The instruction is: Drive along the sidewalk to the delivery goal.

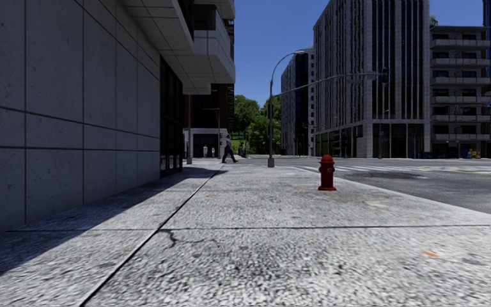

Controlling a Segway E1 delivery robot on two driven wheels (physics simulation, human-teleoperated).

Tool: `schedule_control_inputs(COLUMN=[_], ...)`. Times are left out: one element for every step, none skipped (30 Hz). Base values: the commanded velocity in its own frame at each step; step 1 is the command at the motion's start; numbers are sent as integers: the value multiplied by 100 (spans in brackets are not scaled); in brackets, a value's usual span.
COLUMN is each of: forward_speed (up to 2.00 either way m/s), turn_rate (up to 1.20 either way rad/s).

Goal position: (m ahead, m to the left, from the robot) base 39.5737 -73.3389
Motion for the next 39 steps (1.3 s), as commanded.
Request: schedule_control_inputs(forward_speed=[200, 200, 200, 200, 200, 200, 200, 200, 200, 200, 200, 200, 200, 200, 200, 200, 200, 200, 200, 200, 200, 200, 200, 200, 200, 200, 200, 200, 200, 200, 200, 200, 200, 200, 200, 200, 200, 200, 200], turn_rate=[0, 0, 0, 0, 0, 0, 0, 0, 0, 0, 0, 0, 0, 0, 0, 0, 0, 0, 0, 0, 0, 0, 0, 0, 0, 0, 0, 0, 0, 0, 0, 0, 0, 0, 0, 0, 0, 0, 0])
